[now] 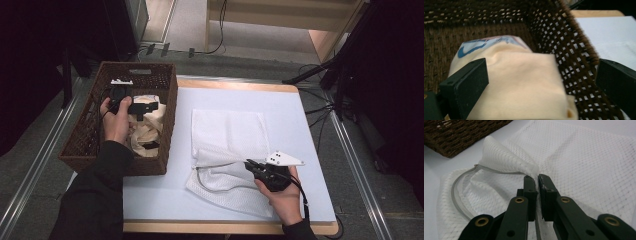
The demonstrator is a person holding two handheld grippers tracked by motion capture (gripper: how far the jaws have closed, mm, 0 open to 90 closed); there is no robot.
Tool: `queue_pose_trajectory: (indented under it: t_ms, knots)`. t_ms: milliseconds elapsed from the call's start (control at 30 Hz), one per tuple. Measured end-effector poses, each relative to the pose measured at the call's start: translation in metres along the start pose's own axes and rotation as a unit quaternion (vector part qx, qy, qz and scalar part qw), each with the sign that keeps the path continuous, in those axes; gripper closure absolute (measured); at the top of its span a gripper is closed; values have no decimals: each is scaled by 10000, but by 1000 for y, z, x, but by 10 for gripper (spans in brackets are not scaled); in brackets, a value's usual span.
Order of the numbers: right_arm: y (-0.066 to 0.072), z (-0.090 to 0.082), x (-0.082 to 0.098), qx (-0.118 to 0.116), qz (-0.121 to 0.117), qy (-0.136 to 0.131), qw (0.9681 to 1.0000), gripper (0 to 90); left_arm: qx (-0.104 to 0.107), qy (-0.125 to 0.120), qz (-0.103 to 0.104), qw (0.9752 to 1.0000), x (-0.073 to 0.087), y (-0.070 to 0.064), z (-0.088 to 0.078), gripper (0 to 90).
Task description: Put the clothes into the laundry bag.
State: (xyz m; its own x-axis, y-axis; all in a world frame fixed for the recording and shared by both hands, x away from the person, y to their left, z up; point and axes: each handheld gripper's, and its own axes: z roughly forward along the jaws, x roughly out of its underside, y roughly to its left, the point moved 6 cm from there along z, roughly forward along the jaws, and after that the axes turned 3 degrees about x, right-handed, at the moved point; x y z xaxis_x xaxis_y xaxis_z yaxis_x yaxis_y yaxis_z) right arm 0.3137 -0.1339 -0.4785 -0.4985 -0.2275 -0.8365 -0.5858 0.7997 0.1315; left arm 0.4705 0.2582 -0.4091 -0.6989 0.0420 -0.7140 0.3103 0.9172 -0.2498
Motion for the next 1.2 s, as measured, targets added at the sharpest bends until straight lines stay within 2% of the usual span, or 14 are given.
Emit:
queue_pose_trajectory:
  t_ms: [200, 267, 333, 367, 433, 533, 600, 767, 900, 1000, 1067, 1133, 1167, 1200]
  knots:
    - [1, 0, 0, 0, -9, 13, 10000, 850, -192, 503, -114, 9985, 9, 11, 14, 1]
    - [1, 0, 0, 1, -2, 12, 10000, 850, -375, 653, -131, 9971, 11, 17, 17, 2]
    - [1, 0, 0, 12, 0, 7, 10000, 850, -617, 821, -226, 9945, 14, 25, 20, 40]
    - [1, 0, 0, 12, -5, 3, 10000, 850, -640, 928, -290, 9932, 16, 28, 23, 45]
    - [0, 0, 0, 13, -10, -6, 10000, 850, -632, 1131, -449, 9905, 21, 32, 28, 45]
    - [0, 0, 1, 16, -1, 7, 10000, 850, -670, 1383, -568, 9865, 27, 36, 32, 44]
    - [1, 0, 1, 14, 5, 16, 10000, 850, -735, 1525, -618, 9836, 30, 36, 35, 39]
    - [1, -1, 1, 13, -13, 14, 10000, 849, -665, 1992, -675, 9754, 38, 34, 41, 6]
    - [0, 0, 2, 18, -13, 30, 10000, 849, -636, 2119, -778, 9721, 41, 34, 42, 0]
    - [1, 0, 2, 19, -29, 35, 10000, 849, -712, 2233, -620, 9702, 44, 32, 45, 0]
    - [1, 1, 2, 19, -15, 38, 10000, 849, -782, 2317, -439, 9686, 46, 31, 47, 0]
    - [2, 1, 2, 10, -20, 52, 10000, 849, -843, 2443, -181, 9659, 49, 27, 49, 0]
    - [2, 0, 2, 12, -25, 58, 10000, 849, -918, 2507, 34, 9637, 51, 26, 49, 10]
    - [2, 0, 2, 10, -21, 57, 10000, 849, -974, 2558, 149, 9617, 51, 24, 50, 26]
